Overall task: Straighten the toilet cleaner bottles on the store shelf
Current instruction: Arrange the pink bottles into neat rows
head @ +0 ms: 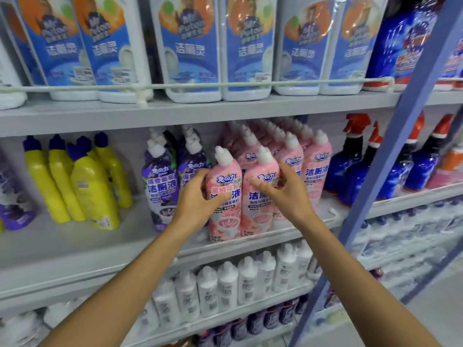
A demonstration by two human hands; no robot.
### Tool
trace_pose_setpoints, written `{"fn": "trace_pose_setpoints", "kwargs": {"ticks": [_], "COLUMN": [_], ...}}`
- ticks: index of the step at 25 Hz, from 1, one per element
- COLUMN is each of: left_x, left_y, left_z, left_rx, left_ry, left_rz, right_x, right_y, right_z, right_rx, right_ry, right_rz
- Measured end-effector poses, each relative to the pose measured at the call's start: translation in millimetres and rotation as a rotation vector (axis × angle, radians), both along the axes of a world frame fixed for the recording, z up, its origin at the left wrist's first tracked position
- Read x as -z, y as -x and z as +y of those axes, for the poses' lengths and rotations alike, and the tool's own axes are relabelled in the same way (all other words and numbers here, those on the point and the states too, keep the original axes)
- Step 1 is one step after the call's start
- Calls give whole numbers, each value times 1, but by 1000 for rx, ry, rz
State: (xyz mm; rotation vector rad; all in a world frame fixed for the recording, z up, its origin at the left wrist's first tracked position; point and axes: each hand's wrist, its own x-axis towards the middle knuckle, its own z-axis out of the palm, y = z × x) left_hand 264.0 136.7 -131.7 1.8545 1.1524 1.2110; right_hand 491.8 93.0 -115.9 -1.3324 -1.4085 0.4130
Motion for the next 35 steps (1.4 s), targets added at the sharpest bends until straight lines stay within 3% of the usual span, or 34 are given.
{"fn": "trace_pose_setpoints", "kwargs": {"ticks": [6, 16, 35], "left_x": [-3, -4, -12], "left_y": [-67, -81, -82], "left_z": [16, 22, 34], "left_rx": [-49, -82, -4], "left_ry": [-63, -83, 85], "left_rz": [65, 62, -155], "right_x": [0, 22, 29], "right_y": [-51, -63, -53], "right_z": [-10, -10, -2], "right_rx": [45, 37, -36], "right_ry": [-43, -17, -5], "right_rz": [-33, -47, -92]}}
